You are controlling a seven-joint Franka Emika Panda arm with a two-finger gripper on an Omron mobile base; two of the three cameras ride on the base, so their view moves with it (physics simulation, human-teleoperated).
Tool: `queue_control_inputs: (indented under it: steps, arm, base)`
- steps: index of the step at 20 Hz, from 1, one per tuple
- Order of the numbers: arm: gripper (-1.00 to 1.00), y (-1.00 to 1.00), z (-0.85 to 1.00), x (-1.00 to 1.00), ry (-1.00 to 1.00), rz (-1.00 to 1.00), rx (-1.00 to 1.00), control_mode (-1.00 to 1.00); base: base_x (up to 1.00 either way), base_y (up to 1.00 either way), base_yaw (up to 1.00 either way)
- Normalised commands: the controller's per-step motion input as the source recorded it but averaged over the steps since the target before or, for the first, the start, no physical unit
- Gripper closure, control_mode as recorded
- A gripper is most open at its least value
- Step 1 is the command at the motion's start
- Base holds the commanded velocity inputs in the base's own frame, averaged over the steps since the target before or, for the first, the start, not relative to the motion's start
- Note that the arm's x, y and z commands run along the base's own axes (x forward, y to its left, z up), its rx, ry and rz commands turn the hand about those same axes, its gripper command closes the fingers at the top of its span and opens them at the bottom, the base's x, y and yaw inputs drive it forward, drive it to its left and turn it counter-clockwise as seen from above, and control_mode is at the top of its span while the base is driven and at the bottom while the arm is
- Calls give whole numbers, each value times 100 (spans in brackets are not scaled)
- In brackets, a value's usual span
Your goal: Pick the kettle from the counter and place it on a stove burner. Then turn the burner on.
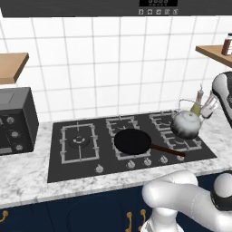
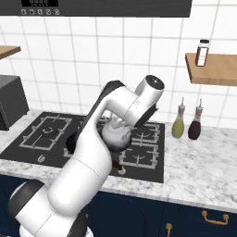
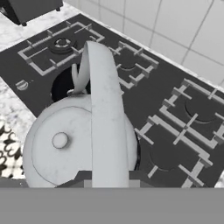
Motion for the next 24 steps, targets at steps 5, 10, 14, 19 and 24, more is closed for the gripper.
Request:
queue_control_inputs:
  steps: [5,10,14,19,24]
  arm:
    - [100,77,32,-12,0,0,0,-100]
    - [100,80,28,-7,0,0,0,-100]
    - [100,83,22,-1,1,0,0,-100]
    - [100,94,4,0,3,0,0,-100]
    - [100,92,0,0,4,0,0,-100]
  base:
    - [0,0,0]
    - [0,0,0]
    - [0,0,0]
    - [0,0,0]
    - [0,0,0]
